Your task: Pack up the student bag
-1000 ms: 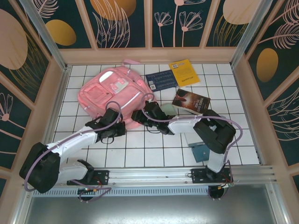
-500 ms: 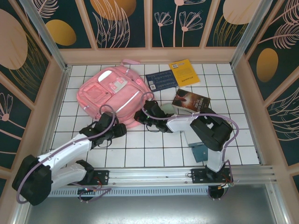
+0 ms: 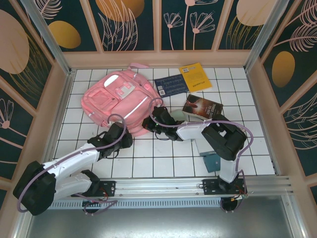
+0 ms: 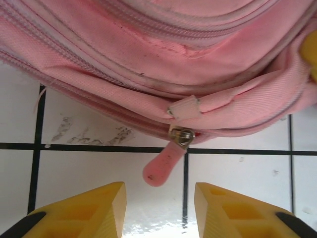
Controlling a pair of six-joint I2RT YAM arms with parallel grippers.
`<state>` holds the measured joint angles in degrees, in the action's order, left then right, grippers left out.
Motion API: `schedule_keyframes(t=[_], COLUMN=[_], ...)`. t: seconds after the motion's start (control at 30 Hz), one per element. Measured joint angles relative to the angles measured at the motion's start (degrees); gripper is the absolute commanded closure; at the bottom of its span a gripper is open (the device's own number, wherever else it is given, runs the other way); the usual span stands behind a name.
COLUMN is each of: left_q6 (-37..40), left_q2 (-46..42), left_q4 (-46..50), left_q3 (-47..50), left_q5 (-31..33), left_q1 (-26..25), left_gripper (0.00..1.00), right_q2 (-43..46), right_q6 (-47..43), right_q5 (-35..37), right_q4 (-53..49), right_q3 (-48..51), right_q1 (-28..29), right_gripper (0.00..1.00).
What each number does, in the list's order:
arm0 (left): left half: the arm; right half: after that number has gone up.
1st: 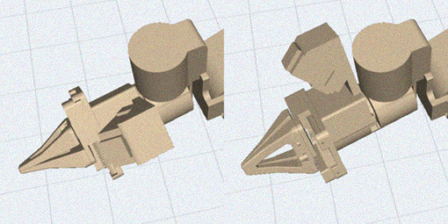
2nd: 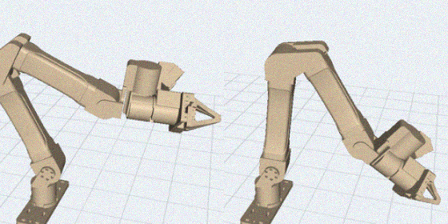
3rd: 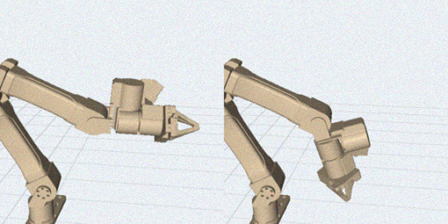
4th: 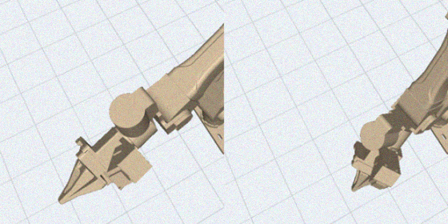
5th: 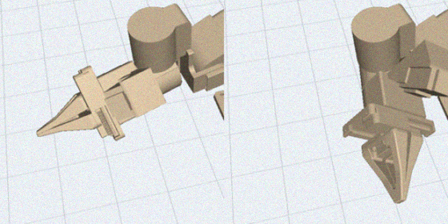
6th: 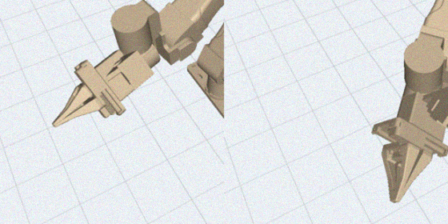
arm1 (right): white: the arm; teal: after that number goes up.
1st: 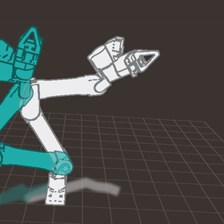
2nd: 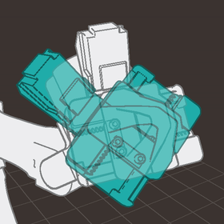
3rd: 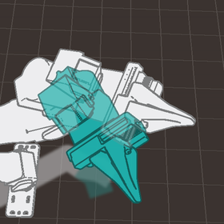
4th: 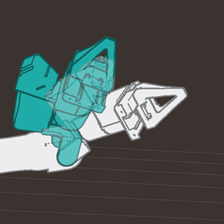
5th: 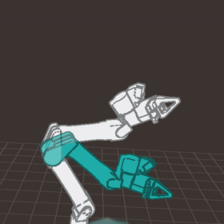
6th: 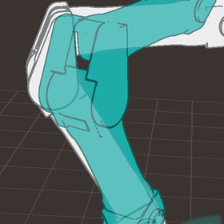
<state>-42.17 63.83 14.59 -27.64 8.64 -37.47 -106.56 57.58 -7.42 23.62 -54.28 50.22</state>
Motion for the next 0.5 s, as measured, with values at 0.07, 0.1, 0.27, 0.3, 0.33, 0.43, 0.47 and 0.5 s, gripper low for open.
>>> schedule_keyframes(t=[0.07,0.1,0.27,0.3,0.33,0.43,0.47,0.5], left_q6=[0.63,0.94,2.36,2.60,2.82,3.41,3.63,3.76], left_q2=[1.44,2.16,5.60,6.27,7.19,9.18,9.81,10.34], left_q4=[-0.15,-0.24,-0.94,-0.94,-0.98,-1.11,-1.14,-1.14], left_q3=[0.00,0.00,-0.50,-0.85,-1.36,-2.73,-3.23,-3.65], left_q5=[1.46,2.23,4.15,4.46,4.90,5.81,6.23,6.58], left_q1=[-0.66,-0.94,-1.68,-1.86,-1.99,-2.45,-2.60,-2.71], left_gripper=[0.60,0.60,0.61,0.61,0.61,0.63,0.64,0.66], right_q2=[0.00,0.00,0.00,0.00,0.00,0.00,0.00,0.00], right_q6=[-0.04,-0.04,-0.04,-0.04,-0.04,-0.04,-0.04,-0.04], right_q5=[0.00,-0.02,-0.15,-0.15,-0.17,-0.17,-0.17,-0.17], right_q4=[0.00,0.00,0.00,0.00,0.00,0.00,0.00,-0.02], right_q3=[0.00,0.00,0.00,0.00,0.00,0.00,0.00,0.00], right_q1=[0.00,0.00,0.00,0.00,0.00,0.00,0.00,0.00], right_gripper=[1.00,1.00,1.00,1.00,1.00,1.00,1.00,1.00])
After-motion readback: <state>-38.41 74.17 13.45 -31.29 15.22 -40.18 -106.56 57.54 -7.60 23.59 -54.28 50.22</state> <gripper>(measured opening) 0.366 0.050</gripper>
